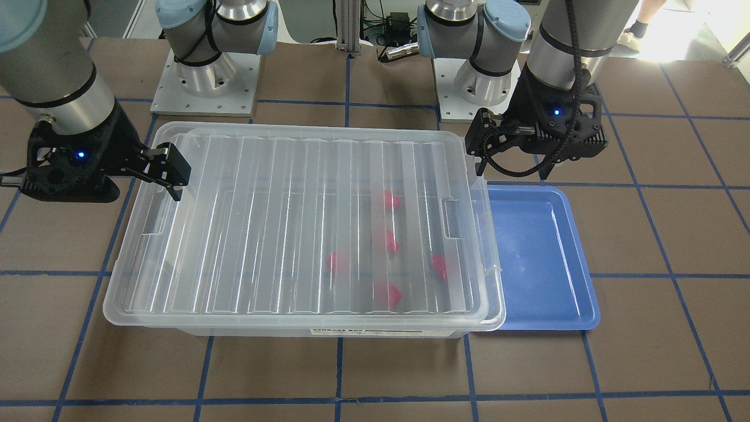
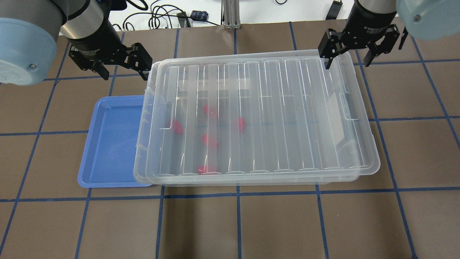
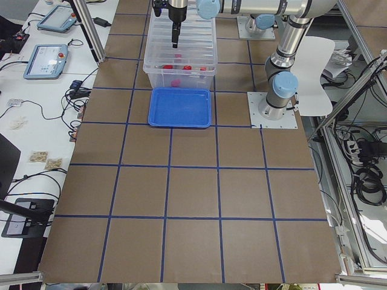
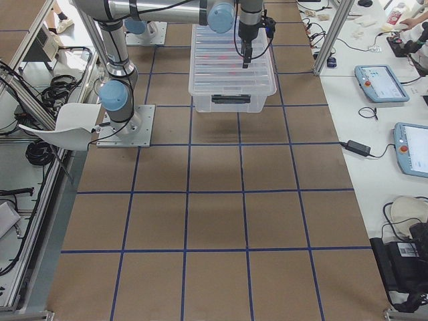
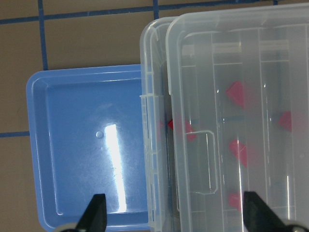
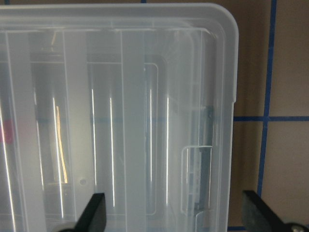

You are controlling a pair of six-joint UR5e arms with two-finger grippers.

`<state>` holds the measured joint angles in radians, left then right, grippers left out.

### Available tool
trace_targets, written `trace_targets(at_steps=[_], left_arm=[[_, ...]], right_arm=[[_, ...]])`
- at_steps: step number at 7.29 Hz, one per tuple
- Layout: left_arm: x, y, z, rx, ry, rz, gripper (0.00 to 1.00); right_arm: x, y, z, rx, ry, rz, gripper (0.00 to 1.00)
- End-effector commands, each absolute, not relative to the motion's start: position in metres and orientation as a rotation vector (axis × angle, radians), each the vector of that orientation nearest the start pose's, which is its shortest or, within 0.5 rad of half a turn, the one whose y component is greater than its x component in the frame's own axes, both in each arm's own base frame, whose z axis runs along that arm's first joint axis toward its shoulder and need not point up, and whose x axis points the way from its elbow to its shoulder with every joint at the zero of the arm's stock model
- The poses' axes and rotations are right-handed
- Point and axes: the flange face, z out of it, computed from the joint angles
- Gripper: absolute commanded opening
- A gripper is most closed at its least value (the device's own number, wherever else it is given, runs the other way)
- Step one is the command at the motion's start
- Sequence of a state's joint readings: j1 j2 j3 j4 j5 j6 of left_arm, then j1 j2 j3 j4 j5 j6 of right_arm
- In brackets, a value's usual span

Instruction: Place red block in blue tray from box

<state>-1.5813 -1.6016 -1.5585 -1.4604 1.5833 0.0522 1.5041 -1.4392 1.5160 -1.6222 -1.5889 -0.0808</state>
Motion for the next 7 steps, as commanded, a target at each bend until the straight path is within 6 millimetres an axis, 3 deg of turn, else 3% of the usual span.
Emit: trace_targets(at_steps=[1, 3, 5, 7], left_arm=[[-0.138, -0.513, 0.489, 0.097, 3.123, -0.141, 1.00], [-0.138, -0.512, 0.489, 0.097, 3.123, -0.141, 1.00], [-0.138, -0.512, 0.489, 0.097, 3.123, -0.141, 1.00], [-0.138, -0.512, 0.489, 0.097, 3.123, -0.141, 1.00]], right_arm=[[0.055, -0.548, 0.406, -0.047, 3.161, 0.101, 1.00], [0.008, -0.538, 0.364, 0.005, 3.147, 0.134, 1.00], [0.001, -0.523, 0.329, -0.066, 3.138, 0.113, 1.00], [0.001, -0.526, 0.331, -0.070, 3.143, 0.074, 1.00]])
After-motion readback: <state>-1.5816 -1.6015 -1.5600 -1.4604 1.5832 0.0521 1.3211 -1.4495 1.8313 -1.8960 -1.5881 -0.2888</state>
